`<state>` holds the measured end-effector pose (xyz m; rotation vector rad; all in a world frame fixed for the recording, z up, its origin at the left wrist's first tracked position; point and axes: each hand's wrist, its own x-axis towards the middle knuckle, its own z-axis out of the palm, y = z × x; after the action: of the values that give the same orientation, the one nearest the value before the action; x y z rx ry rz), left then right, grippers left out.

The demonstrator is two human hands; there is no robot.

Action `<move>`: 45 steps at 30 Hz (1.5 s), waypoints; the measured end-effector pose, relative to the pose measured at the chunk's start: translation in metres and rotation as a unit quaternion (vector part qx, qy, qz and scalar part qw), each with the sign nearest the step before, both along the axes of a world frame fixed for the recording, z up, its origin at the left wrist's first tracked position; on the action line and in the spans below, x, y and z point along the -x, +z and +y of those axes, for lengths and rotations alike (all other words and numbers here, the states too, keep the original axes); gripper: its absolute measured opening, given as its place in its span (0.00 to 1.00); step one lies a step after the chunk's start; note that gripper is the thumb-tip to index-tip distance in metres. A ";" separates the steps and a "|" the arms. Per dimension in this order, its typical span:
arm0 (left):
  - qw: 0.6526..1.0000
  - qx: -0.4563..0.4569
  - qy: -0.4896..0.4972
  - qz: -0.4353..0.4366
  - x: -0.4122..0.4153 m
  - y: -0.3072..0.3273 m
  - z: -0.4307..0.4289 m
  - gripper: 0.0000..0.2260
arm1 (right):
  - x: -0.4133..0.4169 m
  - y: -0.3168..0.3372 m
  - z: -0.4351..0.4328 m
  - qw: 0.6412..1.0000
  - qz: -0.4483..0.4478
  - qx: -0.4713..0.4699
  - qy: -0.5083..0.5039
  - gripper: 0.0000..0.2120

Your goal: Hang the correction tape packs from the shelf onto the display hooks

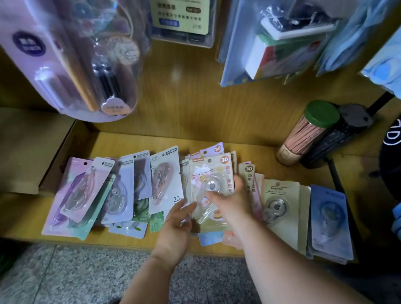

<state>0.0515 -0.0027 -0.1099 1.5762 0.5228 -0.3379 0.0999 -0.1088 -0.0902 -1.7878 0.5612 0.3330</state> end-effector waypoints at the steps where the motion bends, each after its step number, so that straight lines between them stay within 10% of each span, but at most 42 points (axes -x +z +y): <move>1: 1.000 0.014 0.017 0.008 -0.001 0.000 0.002 0.18 | 0.000 0.001 -0.002 1.000 -0.005 -0.014 0.001 0.24; 15: 0.999 -0.010 0.042 0.009 0.008 0.042 -0.004 0.19 | 0.022 0.053 -0.066 0.995 -0.068 -0.067 0.030 0.15; 25: 0.887 0.460 -0.013 -0.033 0.091 0.159 -0.030 0.29 | 0.126 0.173 -0.078 0.963 -0.085 -0.129 0.221 0.15; 41: 0.888 0.328 -0.005 -0.322 0.167 0.316 -0.052 0.18 | 0.210 0.315 -0.101 0.937 -0.320 -0.077 0.119 0.11; 45: 0.892 0.293 -0.019 -0.343 0.167 0.348 -0.061 0.15 | 0.212 0.350 -0.127 0.931 -0.356 -0.074 0.044 0.24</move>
<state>-0.1152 -0.0633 0.2379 1.0106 -0.1629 0.0519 -0.1123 -0.2354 0.2596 -1.6413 -0.0607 -0.2163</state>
